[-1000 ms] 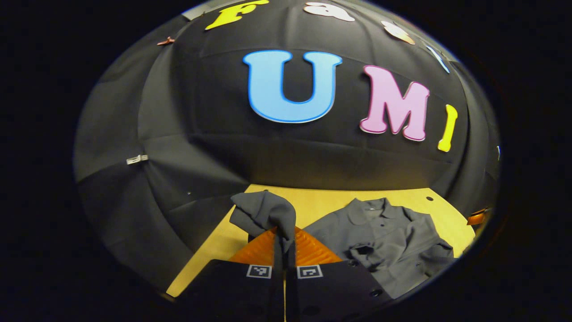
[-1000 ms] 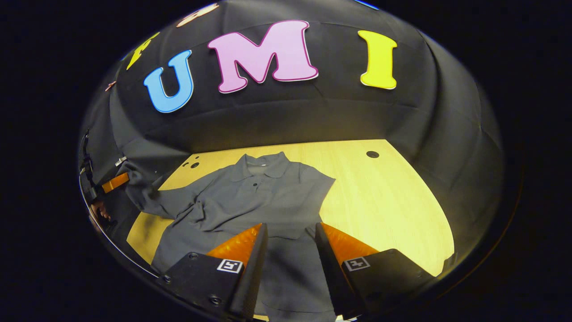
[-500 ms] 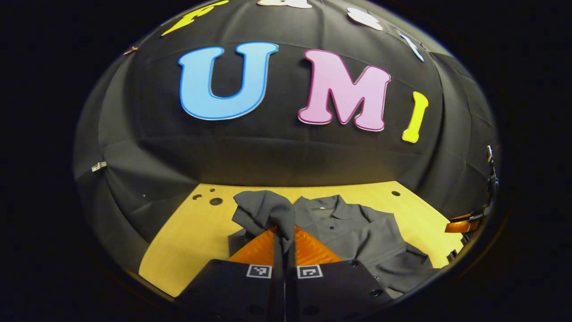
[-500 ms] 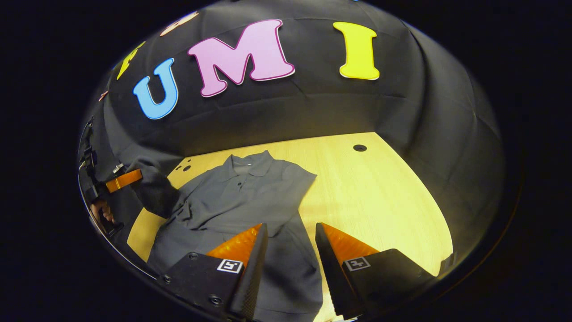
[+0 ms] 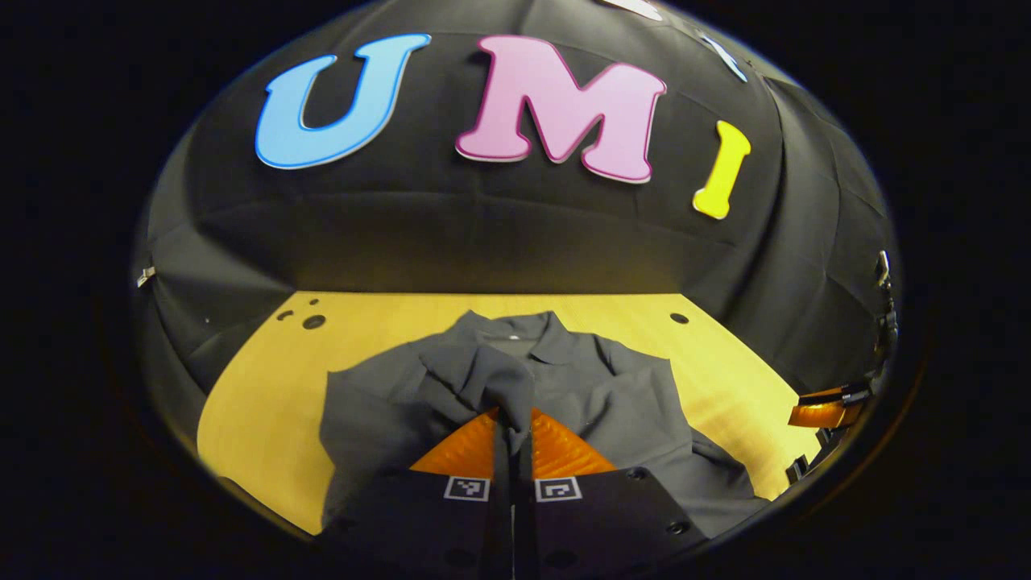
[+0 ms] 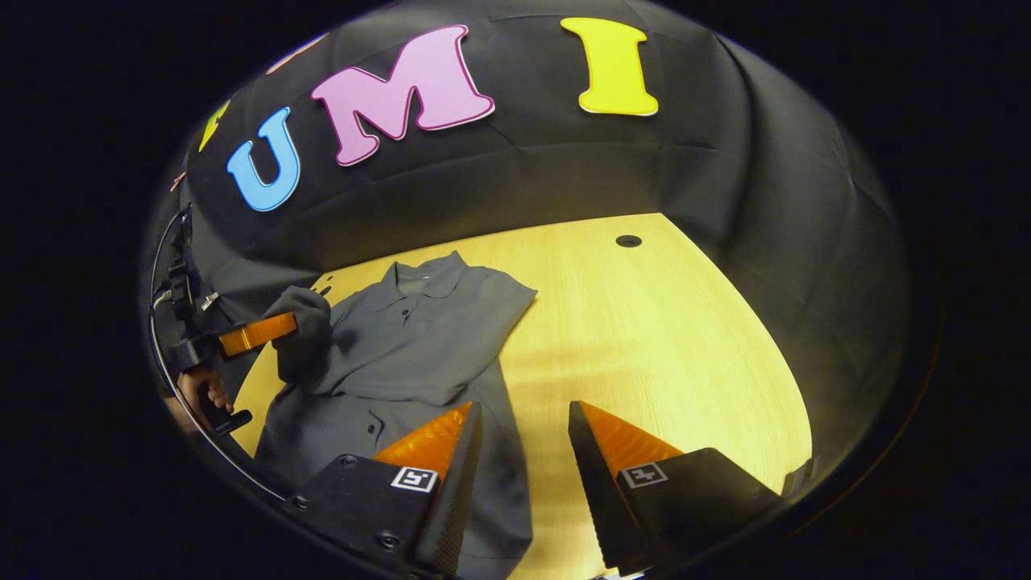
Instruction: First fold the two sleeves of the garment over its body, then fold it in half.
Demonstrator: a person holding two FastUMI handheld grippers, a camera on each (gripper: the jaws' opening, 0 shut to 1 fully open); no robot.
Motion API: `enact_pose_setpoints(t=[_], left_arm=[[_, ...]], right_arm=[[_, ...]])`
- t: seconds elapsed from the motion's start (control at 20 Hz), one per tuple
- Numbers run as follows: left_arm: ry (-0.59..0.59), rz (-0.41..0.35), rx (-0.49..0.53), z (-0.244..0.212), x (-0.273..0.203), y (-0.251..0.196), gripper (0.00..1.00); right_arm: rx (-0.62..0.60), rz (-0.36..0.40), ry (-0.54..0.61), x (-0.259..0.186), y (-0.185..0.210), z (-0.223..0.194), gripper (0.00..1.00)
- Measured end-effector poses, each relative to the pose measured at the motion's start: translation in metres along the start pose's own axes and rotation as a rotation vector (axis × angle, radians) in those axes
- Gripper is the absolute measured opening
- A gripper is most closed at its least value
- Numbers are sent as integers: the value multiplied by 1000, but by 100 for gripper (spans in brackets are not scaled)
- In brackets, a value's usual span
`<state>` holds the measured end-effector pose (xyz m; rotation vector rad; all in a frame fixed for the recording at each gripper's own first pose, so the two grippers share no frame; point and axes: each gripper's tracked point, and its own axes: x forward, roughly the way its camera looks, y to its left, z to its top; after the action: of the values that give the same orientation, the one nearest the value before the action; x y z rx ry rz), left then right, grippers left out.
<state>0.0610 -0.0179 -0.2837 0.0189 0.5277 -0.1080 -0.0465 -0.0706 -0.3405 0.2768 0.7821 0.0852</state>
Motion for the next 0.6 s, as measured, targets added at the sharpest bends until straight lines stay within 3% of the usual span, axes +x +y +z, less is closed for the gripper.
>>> enact_pose_setpoints(t=[0.3,0.55,0.6], left_arm=[[107,-6,11,-42,40,-27,8],[151,-9,13,-61,53,-41,16],[153,-31,15,-62,56,-47,23]], right_arm=[[6,2,24,9,-29,-3,68],[15,4,41,13,-38,-10,68],[17,4,44,13,-42,-11,68]])
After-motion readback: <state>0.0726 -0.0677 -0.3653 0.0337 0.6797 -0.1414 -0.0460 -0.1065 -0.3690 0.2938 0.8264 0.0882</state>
